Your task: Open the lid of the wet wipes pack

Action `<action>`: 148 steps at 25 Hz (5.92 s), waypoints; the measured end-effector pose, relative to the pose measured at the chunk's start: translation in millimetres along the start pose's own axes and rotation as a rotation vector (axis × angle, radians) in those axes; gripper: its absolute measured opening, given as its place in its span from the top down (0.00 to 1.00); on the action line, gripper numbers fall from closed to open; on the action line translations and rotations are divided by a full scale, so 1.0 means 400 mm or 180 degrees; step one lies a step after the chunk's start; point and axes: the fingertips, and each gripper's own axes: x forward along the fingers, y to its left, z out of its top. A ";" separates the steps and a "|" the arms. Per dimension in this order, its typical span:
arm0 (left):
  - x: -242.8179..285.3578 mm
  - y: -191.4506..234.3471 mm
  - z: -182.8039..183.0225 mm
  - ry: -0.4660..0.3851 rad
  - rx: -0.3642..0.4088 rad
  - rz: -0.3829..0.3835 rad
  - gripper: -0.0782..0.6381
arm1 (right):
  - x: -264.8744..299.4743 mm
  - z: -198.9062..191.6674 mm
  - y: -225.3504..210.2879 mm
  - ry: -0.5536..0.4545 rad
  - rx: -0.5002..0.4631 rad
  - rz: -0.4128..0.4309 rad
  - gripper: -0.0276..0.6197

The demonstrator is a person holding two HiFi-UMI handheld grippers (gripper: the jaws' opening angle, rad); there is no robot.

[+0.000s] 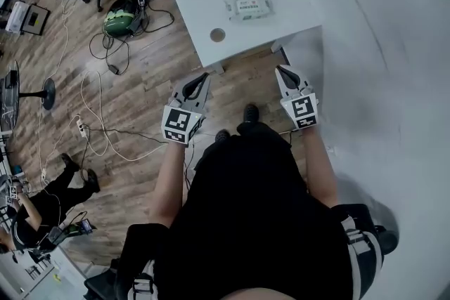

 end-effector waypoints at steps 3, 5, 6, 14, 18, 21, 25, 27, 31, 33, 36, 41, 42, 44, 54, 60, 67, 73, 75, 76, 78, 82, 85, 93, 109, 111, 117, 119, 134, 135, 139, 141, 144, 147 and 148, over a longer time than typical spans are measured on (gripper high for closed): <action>0.024 0.001 0.003 0.0001 0.0012 0.0028 0.86 | 0.011 -0.007 -0.029 -0.0001 -0.0016 0.0032 0.93; 0.039 0.001 0.004 0.0008 0.0007 0.0058 0.86 | 0.017 -0.013 -0.046 0.0000 -0.0028 0.0052 0.93; 0.047 0.000 0.005 0.0013 0.0006 0.0074 0.86 | 0.019 -0.016 -0.055 0.0002 -0.0036 0.0063 0.93; 0.133 -0.007 0.029 -0.0021 -0.0006 0.0131 0.86 | 0.037 -0.020 -0.125 -0.0066 -0.0070 0.0221 0.93; 0.166 -0.013 0.031 -0.0017 -0.0045 0.0179 0.86 | 0.038 -0.032 -0.155 -0.0076 -0.0092 0.0254 0.93; 0.180 -0.022 0.039 -0.0055 -0.0039 0.0181 0.86 | 0.038 -0.044 -0.167 -0.0054 -0.0104 0.0254 0.93; 0.192 -0.030 0.032 -0.0038 -0.0047 0.0143 0.86 | 0.039 -0.052 -0.178 -0.0034 -0.0114 0.0228 0.93; 0.199 -0.024 0.027 -0.0022 -0.0058 0.0124 0.86 | 0.043 -0.050 -0.180 -0.0032 -0.0107 0.0212 0.93; 0.223 0.009 0.023 0.0009 -0.0113 0.0090 0.86 | 0.070 -0.047 -0.186 0.0012 -0.0084 0.0188 0.93; 0.245 0.024 0.024 0.0004 -0.0114 0.0037 0.86 | 0.087 -0.053 -0.190 0.0048 -0.0068 0.0167 0.93; 0.289 0.052 0.027 -0.0003 -0.0104 -0.0056 0.86 | 0.118 -0.058 -0.205 0.0100 -0.0052 0.0100 0.93; 0.359 0.115 0.054 0.0000 -0.0092 -0.0201 0.86 | 0.181 -0.030 -0.237 0.0168 -0.0034 0.0009 0.93; 0.375 0.127 0.055 0.0002 -0.0093 -0.0231 0.86 | 0.197 -0.030 -0.247 0.0181 -0.0032 -0.0014 0.93; 0.404 0.150 0.058 0.0003 -0.0082 -0.0302 0.86 | 0.226 -0.023 -0.268 0.0189 -0.0011 -0.0071 0.93; 0.528 0.270 0.072 0.0021 -0.0055 -0.0650 0.86 | 0.342 0.036 -0.328 0.0276 -0.0004 -0.0348 0.93; 0.596 0.329 0.091 -0.0016 0.0042 -0.0854 0.86 | 0.398 0.065 -0.369 0.0260 -0.0031 -0.0568 0.93; 0.618 0.369 0.094 -0.0005 0.0099 -0.1001 0.86 | 0.447 0.096 -0.365 0.0304 -0.0147 -0.0620 0.93; 0.652 0.381 0.078 0.0049 0.0072 -0.1062 0.86 | 0.504 0.113 -0.390 0.0294 -0.0204 -0.0540 0.93; 0.669 0.388 0.067 0.0072 0.0058 -0.1050 0.86 | 0.523 0.115 -0.397 0.0302 -0.0252 -0.0494 0.93; 0.677 0.392 0.064 0.0074 0.0061 -0.1039 0.86 | 0.531 0.115 -0.400 0.0305 -0.0270 -0.0467 0.93; 0.695 0.400 0.061 0.0072 0.0062 -0.1001 0.86 | 0.547 0.110 -0.404 0.0319 -0.0295 -0.0402 0.93; 0.739 0.411 0.042 0.0117 -0.0013 -0.0922 0.86 | 0.581 0.085 -0.419 0.0382 -0.0389 -0.0248 0.93; 0.775 0.411 0.022 0.0194 -0.0023 -0.0906 0.86 | 0.610 0.071 -0.432 0.0400 -0.0423 -0.0122 0.93; 0.852 0.421 -0.037 0.0349 -0.0072 -0.0810 0.86 | 0.694 0.015 -0.427 0.0433 -0.0431 0.0240 0.93; 0.945 0.420 -0.145 0.0500 -0.0255 -0.0697 0.86 | 0.815 -0.075 -0.414 0.0480 -0.0428 0.0573 0.93; 0.961 0.421 -0.159 0.0511 -0.0266 -0.0713 0.86 | 0.828 -0.096 -0.411 0.0498 -0.0439 0.0600 0.93; 0.999 0.424 -0.199 0.0567 -0.0288 -0.0742 0.86 | 0.864 -0.144 -0.413 0.0577 -0.0501 0.0651 0.92; 1.007 0.428 -0.210 0.0584 -0.0298 -0.0742 0.86 | 0.875 -0.158 -0.410 0.0620 -0.0567 0.0669 0.92; 1.042 0.452 -0.282 0.0703 -0.0392 -0.0731 0.86 | 0.945 -0.231 -0.347 0.0898 -0.1479 0.0911 0.84; 1.043 0.451 -0.284 0.0708 -0.0397 -0.0734 0.86 | 0.946 -0.234 -0.345 0.0909 -0.1514 0.0921 0.84; 1.048 0.451 -0.283 0.0722 -0.0430 -0.0745 0.86 | 0.949 -0.237 -0.348 0.0968 -0.1785 0.0910 0.83; 1.049 0.452 -0.288 0.0723 -0.0456 -0.0746 0.86 | 0.951 -0.247 -0.343 0.1004 -0.2019 0.0934 0.83; 1.053 0.452 -0.300 0.0731 -0.0468 -0.0744 0.86 | 0.956 -0.259 -0.336 0.1013 -0.2198 0.0963 0.83; 1.057 0.451 -0.306 0.0738 -0.0464 -0.0740 0.86 | 0.961 -0.258 -0.337 0.0999 -0.2281 0.0954 0.81; 1.058 0.451 -0.306 0.0742 -0.0460 -0.0739 0.86 | 0.961 -0.256 -0.338 0.0993 -0.2303 0.0952 0.81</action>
